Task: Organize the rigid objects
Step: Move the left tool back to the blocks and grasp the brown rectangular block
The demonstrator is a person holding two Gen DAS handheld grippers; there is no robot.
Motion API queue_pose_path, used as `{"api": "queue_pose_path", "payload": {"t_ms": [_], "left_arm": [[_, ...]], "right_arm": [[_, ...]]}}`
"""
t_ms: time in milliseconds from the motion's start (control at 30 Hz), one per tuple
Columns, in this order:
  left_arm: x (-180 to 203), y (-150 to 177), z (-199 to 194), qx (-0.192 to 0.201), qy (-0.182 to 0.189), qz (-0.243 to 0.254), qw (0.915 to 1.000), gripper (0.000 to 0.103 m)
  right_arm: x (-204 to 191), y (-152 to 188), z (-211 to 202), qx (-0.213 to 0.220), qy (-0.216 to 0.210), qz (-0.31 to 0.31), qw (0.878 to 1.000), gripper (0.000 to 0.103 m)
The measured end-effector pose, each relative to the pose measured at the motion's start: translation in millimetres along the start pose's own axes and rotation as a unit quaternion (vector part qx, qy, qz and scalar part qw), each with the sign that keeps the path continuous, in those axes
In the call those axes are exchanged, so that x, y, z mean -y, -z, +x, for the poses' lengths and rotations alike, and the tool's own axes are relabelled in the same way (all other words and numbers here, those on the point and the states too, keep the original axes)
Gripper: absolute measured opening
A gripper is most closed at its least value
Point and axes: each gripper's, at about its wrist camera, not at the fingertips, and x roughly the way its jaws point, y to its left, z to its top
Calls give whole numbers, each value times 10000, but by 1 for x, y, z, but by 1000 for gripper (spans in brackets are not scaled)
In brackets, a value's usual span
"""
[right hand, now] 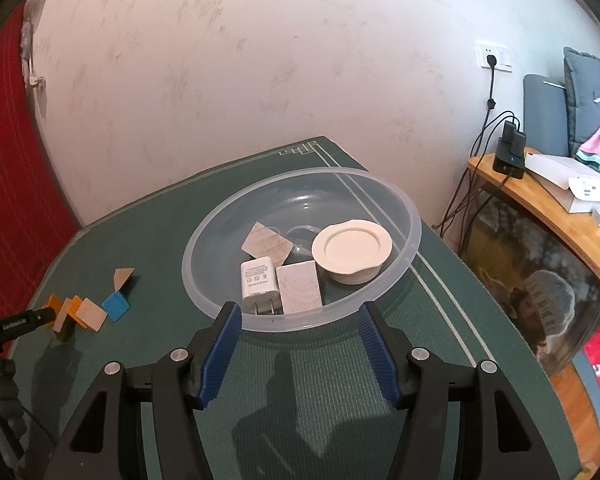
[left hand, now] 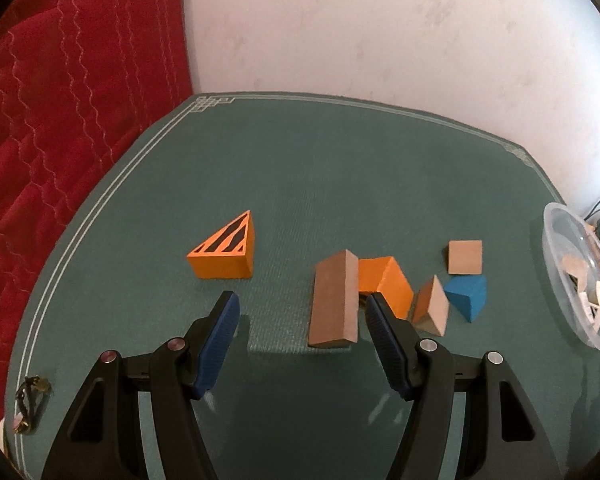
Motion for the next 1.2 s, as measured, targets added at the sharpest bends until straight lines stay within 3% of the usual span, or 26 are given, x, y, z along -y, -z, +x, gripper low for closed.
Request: {"api": "queue_pose_path", "payload": {"t_ms": [533,667,933,1067,1200], "left_arm": [[-7,2,16,-179,41,-70,9998,66],[-5,6,18,-266,18,-92,9996,66],[2,7,23,-314,41,-93,9995,65],[4,7,27,-361,182,-112,9991,51],[3,7,25,-333,403,-43,9986,29]], "right_arm": [[-9,0,-3,-1,-54,-222,9997,64],[-24,0,-11,-14,-294,-455,9985,64],[-62,6,-7,-583,-1158,-750,9887,64],[-80,8,1,-823,-1426,-859,9826,64],[-101,10,9,-990,-1593,-1090,9762,64]]}}
